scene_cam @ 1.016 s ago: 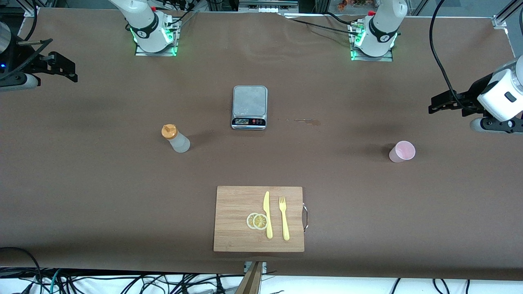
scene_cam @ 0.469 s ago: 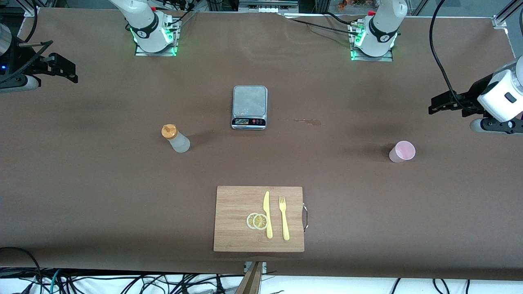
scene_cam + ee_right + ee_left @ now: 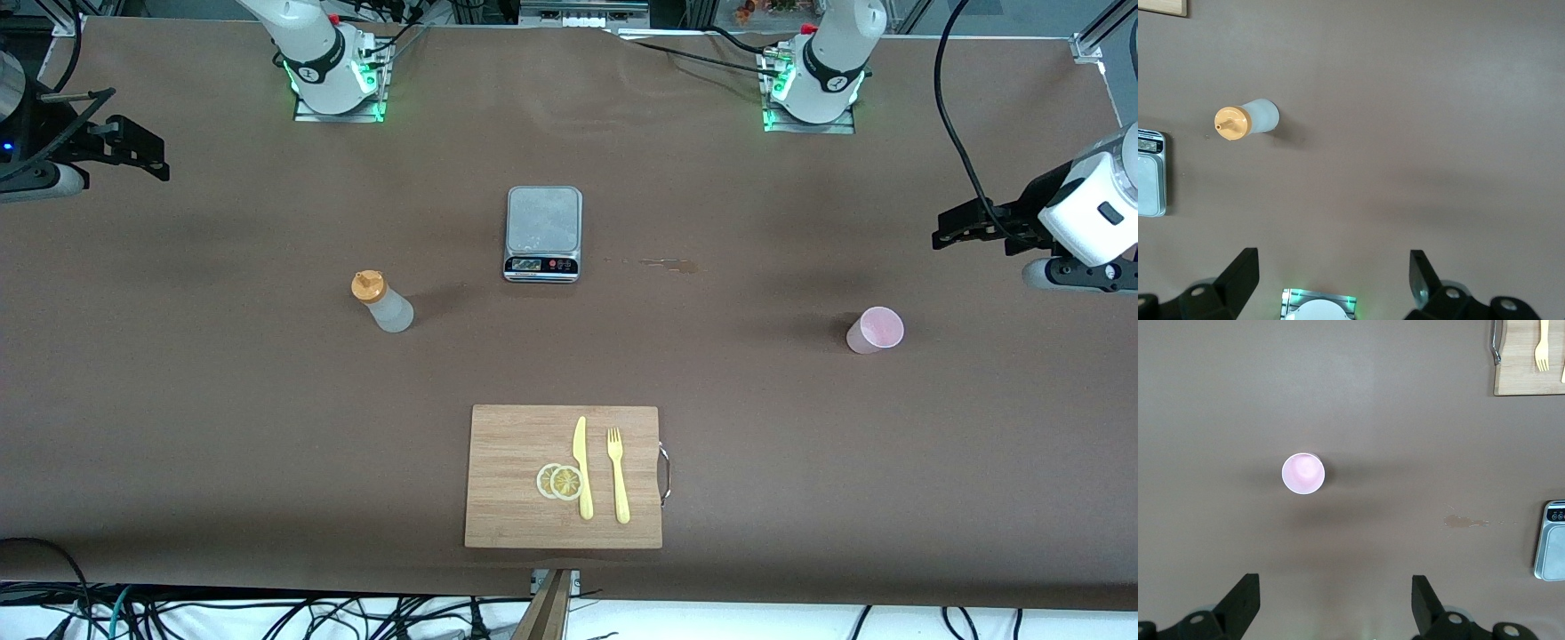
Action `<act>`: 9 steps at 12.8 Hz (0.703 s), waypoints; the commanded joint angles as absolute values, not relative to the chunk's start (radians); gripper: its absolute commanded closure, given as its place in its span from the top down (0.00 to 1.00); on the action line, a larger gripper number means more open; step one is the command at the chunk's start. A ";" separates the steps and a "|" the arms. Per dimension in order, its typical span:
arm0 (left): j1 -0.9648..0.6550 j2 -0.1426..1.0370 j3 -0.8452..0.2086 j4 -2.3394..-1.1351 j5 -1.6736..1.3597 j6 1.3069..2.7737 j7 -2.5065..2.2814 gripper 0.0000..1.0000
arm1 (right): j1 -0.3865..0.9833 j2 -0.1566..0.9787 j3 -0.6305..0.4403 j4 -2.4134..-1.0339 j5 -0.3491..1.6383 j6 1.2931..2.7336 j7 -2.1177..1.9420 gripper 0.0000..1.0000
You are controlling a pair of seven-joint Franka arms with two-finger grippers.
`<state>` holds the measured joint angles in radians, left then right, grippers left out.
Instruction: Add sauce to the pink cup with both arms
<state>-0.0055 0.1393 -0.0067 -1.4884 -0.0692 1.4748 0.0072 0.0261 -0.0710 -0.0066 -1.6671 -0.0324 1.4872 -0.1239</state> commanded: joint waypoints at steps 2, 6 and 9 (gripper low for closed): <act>-0.008 0.156 -0.011 -1.451 -0.048 1.454 -0.002 1.00 | 0.021 -0.064 -0.008 -1.649 -0.025 1.482 -0.126 1.00; -0.005 0.156 -0.011 -1.451 -0.049 1.454 0.000 1.00 | 0.021 -0.064 -0.008 -1.649 -0.025 1.482 -0.126 1.00; -0.002 0.156 -0.009 -1.451 -0.049 1.454 0.002 1.00 | 0.021 -0.064 -0.008 -1.649 -0.025 1.482 -0.126 1.00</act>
